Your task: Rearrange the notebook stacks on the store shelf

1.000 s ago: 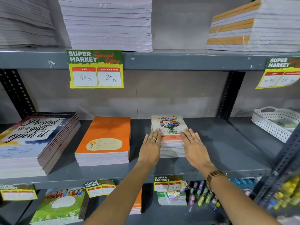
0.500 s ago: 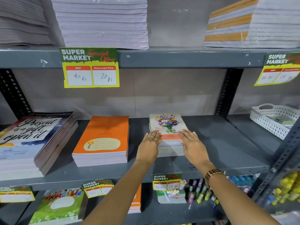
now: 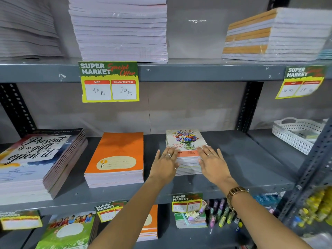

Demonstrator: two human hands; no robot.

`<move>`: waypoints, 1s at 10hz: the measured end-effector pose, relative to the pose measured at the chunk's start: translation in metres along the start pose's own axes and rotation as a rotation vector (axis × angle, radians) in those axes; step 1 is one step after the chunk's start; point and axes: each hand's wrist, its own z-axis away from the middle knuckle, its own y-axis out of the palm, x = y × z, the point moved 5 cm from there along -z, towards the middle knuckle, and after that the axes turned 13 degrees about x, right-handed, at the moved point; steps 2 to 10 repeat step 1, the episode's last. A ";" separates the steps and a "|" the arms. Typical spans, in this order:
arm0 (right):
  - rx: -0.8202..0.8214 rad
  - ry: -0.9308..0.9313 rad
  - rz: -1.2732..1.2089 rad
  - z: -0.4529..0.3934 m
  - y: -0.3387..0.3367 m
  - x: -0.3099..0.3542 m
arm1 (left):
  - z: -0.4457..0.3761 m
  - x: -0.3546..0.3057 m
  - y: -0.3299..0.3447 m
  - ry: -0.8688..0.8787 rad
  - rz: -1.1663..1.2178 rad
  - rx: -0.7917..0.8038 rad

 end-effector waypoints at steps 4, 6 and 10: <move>0.005 0.011 0.031 0.005 -0.005 0.011 | 0.012 0.005 -0.006 0.015 -0.039 -0.028; 0.005 0.011 0.031 0.005 -0.005 0.011 | 0.012 0.005 -0.006 0.015 -0.039 -0.028; 0.005 0.011 0.031 0.005 -0.005 0.011 | 0.012 0.005 -0.006 0.015 -0.039 -0.028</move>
